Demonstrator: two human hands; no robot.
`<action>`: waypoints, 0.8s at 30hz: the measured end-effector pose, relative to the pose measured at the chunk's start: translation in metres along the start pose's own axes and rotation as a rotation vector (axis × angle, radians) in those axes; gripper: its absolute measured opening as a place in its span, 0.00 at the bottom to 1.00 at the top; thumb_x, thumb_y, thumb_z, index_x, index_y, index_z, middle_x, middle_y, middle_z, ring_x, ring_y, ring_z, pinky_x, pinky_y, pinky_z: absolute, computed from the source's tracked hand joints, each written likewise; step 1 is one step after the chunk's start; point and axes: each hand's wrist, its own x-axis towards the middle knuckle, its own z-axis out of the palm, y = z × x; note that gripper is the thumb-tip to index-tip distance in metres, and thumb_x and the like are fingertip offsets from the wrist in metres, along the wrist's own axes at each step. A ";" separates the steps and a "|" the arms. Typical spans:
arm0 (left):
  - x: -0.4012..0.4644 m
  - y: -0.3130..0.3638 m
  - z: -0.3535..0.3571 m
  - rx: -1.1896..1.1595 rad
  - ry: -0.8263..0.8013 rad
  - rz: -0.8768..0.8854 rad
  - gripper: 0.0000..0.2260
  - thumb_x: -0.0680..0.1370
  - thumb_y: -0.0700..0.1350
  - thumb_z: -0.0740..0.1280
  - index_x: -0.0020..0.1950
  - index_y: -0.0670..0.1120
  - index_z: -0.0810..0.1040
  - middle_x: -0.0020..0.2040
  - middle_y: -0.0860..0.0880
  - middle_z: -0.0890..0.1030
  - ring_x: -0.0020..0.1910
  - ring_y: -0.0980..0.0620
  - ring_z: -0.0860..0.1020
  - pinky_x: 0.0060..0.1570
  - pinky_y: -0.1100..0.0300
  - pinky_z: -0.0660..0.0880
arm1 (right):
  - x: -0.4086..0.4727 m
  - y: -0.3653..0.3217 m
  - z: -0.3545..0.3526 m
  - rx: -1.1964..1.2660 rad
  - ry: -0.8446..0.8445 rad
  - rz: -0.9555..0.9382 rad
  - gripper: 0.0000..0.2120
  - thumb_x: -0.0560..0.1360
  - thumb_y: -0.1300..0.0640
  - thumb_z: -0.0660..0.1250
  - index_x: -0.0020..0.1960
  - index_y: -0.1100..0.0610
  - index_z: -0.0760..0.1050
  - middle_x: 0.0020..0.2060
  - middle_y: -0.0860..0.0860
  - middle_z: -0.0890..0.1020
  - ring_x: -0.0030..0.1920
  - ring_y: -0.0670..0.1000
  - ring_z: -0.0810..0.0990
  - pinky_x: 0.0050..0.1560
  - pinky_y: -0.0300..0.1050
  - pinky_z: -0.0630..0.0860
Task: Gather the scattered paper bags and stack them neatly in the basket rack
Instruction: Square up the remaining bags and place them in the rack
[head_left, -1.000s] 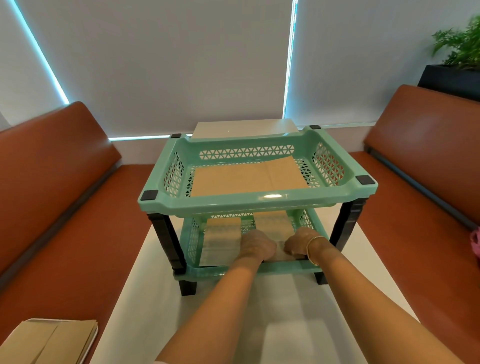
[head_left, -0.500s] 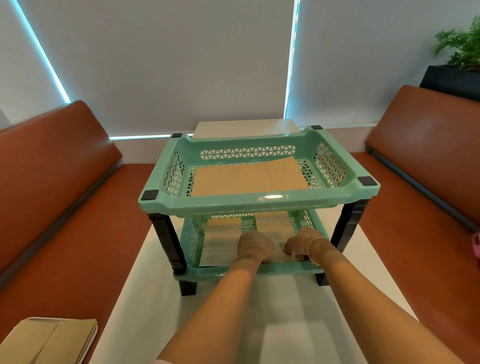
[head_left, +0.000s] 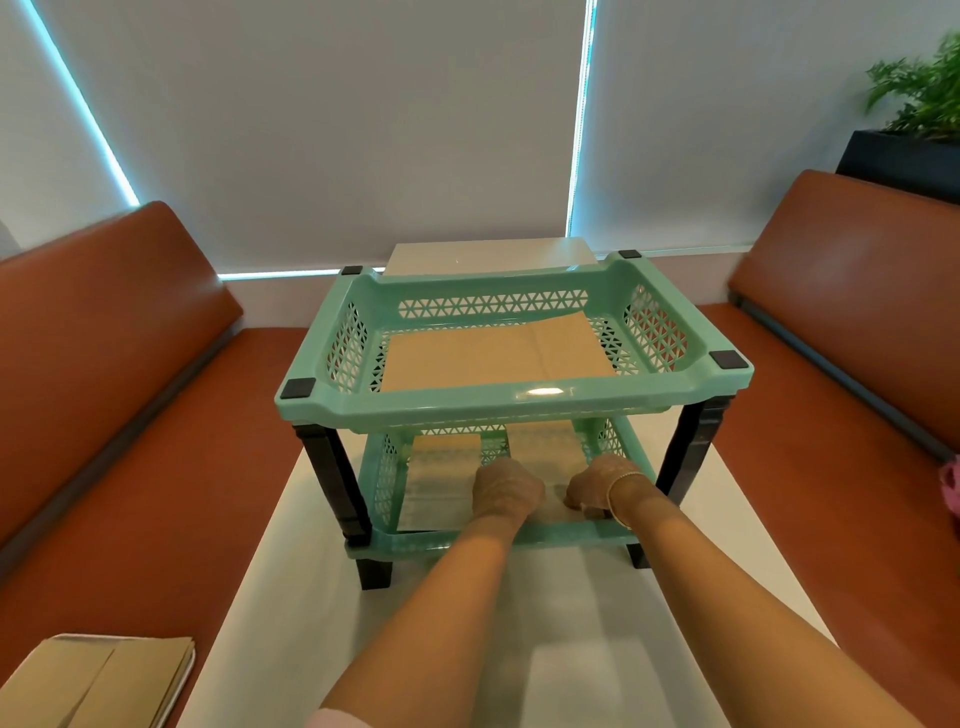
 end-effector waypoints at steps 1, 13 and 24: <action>0.000 0.000 -0.001 -0.004 0.001 0.001 0.12 0.77 0.43 0.64 0.58 0.39 0.77 0.59 0.43 0.79 0.58 0.47 0.77 0.53 0.61 0.73 | 0.001 0.000 0.000 0.002 0.001 0.001 0.07 0.75 0.57 0.62 0.50 0.59 0.73 0.47 0.54 0.74 0.47 0.52 0.73 0.56 0.42 0.73; -0.028 -0.005 -0.021 -0.117 0.000 0.018 0.17 0.79 0.49 0.64 0.59 0.37 0.76 0.61 0.42 0.78 0.59 0.46 0.77 0.48 0.61 0.73 | -0.023 -0.006 -0.004 0.151 0.163 0.001 0.13 0.76 0.60 0.58 0.57 0.65 0.74 0.50 0.57 0.76 0.55 0.56 0.76 0.50 0.44 0.71; -0.123 -0.078 -0.061 -0.277 0.128 0.192 0.14 0.78 0.45 0.64 0.62 0.43 0.77 0.61 0.45 0.79 0.59 0.46 0.76 0.56 0.57 0.73 | -0.136 -0.050 0.016 0.017 0.292 -0.151 0.13 0.77 0.55 0.61 0.49 0.65 0.77 0.52 0.61 0.79 0.54 0.57 0.78 0.48 0.44 0.72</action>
